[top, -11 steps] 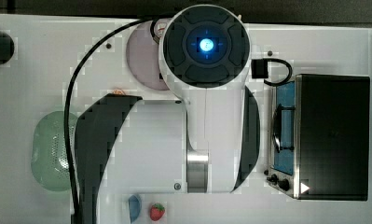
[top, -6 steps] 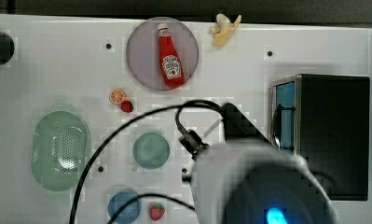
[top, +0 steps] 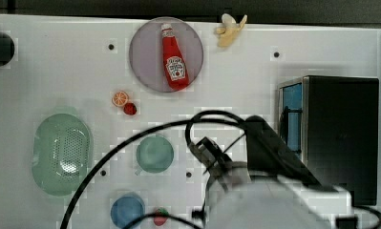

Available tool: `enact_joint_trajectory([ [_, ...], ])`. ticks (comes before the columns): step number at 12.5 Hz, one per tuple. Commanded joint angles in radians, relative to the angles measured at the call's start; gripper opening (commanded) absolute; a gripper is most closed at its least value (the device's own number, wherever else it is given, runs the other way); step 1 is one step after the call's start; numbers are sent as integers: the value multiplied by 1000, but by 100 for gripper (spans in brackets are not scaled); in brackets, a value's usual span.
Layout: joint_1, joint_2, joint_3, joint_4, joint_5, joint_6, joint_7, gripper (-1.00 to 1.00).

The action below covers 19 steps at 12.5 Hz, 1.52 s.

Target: Flap open oven.

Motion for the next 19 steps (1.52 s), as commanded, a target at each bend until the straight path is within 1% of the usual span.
enact_joint_trajectory([
  [1, -3, 56, -1, -39, -4, -17, 55, -57],
  [2, -4, 57, -5, -50, -8, -15, 50, -65],
  [4, -4, 64, -17, -71, -11, -10, -9, -65],
  [7, -6, 86, -47, -97, -22, 34, -193, -65],
  [10, -11, 105, -95, -151, -58, 154, -404, -65],
  [12, -12, 108, -137, -198, -60, 253, -551, -65],
  [16, -14, 131, -222, -280, -66, 377, -744, -65],
  [19, -18, 180, -272, -299, -95, 462, -902, -65],
])
